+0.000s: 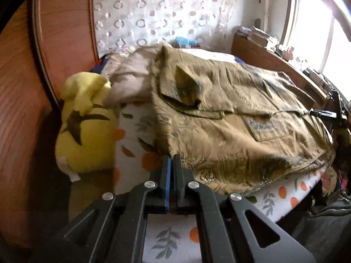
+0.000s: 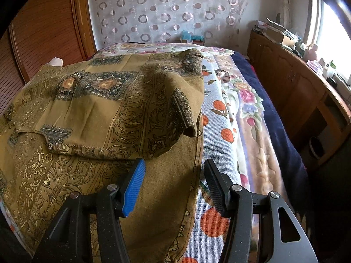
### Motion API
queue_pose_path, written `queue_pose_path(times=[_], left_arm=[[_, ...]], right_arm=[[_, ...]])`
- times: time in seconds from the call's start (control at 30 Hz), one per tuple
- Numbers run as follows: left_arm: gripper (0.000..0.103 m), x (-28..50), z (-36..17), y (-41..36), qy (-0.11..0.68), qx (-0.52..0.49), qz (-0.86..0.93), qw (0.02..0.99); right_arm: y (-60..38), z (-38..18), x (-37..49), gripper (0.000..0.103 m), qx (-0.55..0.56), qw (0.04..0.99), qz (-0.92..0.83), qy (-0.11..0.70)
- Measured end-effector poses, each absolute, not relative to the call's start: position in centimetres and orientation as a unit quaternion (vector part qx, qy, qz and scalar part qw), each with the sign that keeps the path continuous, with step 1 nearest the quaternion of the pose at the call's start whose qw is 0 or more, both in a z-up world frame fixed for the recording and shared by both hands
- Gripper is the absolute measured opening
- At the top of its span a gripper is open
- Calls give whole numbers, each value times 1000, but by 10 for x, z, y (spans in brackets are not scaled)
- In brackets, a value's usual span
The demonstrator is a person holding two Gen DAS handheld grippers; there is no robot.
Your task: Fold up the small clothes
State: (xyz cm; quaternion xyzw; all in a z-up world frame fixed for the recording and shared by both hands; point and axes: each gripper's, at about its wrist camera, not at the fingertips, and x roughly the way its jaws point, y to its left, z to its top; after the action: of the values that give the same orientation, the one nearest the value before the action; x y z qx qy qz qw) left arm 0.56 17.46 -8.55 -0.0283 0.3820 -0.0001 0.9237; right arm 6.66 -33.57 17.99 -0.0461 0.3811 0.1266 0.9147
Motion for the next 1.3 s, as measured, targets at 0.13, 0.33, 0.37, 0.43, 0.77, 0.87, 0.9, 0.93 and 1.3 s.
queue_pose_path(times=[0.13, 0.33, 0.37, 0.43, 0.77, 0.87, 0.9, 0.93, 1.3], left_arm=[[2, 4, -79, 175, 384, -19, 8, 923], [6, 12, -78, 170, 380, -15, 5, 925], [12, 12, -76, 169, 377, -11, 6, 926], [29, 13, -75, 166, 374, -10, -2, 927], [72, 28, -57, 157, 350, -10, -15, 937], [73, 41, -55, 154, 350, -10, -14, 937], [73, 44, -55, 153, 350, -9, -13, 937], [73, 49, -55, 152, 350, -9, -14, 936], [73, 95, -62, 149, 362, -22, -15, 932]], right_arm=[[-339, 162, 77, 58, -46, 914, 127, 381], [-338, 167, 74, 59, -46, 914, 128, 381], [-339, 168, 73, 59, -46, 914, 128, 381], [-339, 168, 73, 59, -46, 914, 128, 381], [-338, 156, 82, 60, -45, 914, 128, 381], [-336, 145, 89, 60, -44, 914, 128, 383], [-332, 137, 95, 60, -45, 914, 127, 382], [-330, 138, 95, 60, -47, 916, 128, 378], [-316, 146, 121, 60, -54, 926, 123, 353]])
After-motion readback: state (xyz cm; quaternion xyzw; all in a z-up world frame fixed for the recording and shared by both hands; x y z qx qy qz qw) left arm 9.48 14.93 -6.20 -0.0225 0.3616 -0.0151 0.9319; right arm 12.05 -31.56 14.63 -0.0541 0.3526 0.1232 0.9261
